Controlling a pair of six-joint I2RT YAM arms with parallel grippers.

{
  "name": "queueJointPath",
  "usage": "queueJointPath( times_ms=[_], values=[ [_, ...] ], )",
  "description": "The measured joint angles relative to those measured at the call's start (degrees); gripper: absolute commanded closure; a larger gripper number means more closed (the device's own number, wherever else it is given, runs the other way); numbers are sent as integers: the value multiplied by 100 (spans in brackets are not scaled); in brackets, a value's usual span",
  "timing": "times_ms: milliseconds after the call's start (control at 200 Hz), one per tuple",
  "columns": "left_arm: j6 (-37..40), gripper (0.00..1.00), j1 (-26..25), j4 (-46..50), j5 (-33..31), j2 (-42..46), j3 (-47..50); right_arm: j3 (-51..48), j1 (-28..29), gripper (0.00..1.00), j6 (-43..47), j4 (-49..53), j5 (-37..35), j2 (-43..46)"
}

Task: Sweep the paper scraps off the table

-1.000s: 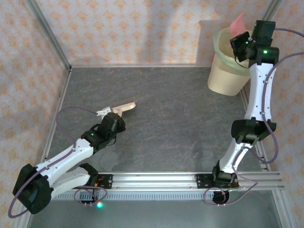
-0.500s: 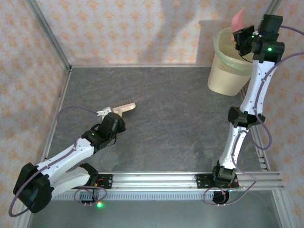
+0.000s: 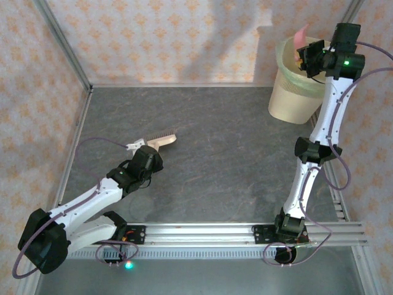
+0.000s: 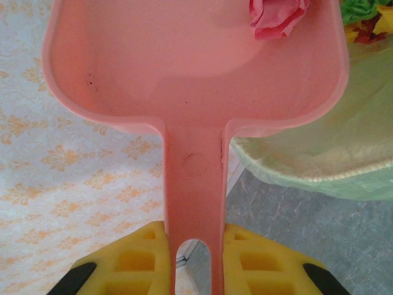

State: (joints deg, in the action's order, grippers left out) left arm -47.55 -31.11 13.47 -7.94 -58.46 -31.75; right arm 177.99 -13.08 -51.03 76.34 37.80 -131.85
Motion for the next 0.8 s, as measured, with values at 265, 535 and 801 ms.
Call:
queueJointPath(
  times_ms=[265,535,801],
  values=[
    [0,100,0,0,4,-22,0,0,-155,100,-472,-57,376,-7],
    [0,100,0,0,22,-66,-2,0,-328,100,-1071,-350,750,-13],
    [2,100,0,0,24,-66,-2,0,-385,100,-1049,-352,807,-11]
  ],
)
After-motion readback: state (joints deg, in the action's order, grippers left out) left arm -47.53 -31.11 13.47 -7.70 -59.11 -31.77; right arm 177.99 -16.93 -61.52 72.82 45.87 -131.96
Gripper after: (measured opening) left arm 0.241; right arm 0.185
